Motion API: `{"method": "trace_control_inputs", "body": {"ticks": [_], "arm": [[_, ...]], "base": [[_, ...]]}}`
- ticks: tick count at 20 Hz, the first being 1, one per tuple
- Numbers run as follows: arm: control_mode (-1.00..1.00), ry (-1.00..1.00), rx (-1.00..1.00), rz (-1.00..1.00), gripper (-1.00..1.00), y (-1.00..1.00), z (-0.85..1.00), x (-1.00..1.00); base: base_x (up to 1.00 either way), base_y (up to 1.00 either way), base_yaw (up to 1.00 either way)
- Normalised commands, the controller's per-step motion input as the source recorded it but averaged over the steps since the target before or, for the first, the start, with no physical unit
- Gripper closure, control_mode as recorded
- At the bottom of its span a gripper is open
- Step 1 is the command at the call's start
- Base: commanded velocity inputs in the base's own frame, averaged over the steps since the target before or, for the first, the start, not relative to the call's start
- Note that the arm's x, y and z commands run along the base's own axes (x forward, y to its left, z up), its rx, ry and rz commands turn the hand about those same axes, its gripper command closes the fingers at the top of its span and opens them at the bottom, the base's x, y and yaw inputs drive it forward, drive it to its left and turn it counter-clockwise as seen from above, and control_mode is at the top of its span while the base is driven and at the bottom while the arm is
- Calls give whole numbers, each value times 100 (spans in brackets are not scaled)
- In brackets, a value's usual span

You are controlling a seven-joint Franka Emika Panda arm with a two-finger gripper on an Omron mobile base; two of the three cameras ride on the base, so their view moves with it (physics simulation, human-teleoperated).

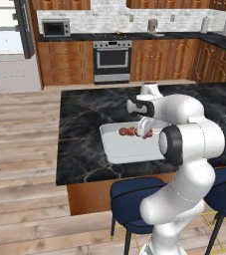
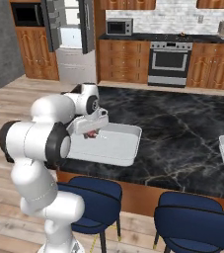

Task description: Place the cold items (sweet potato and carrot) from the fridge in one tupperware on the dining counter. Place the warm items (hot dog and kebab skewer) in the stove area in another tupperware.

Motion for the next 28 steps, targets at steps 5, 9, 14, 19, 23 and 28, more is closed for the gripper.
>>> {"method": "trace_control_inputs", "body": {"ticks": [5,9,14,19,23,28], "arm": [[-100,0,0,24,100,0,-43,43],[-100,0,4,6,100,0,-38,42],[-100,3,4,1,100,-3,-38,54],[-100,0,2,1,100,-10,-37,48],[-100,0,3,2,100,-14,-25,27],[-100,1,0,1,100,-5,-24,16]], "base": [[0,0,0],[0,0,0],[0,0,0],[0,0,0],[0,0,0],[0,0,0]]}}
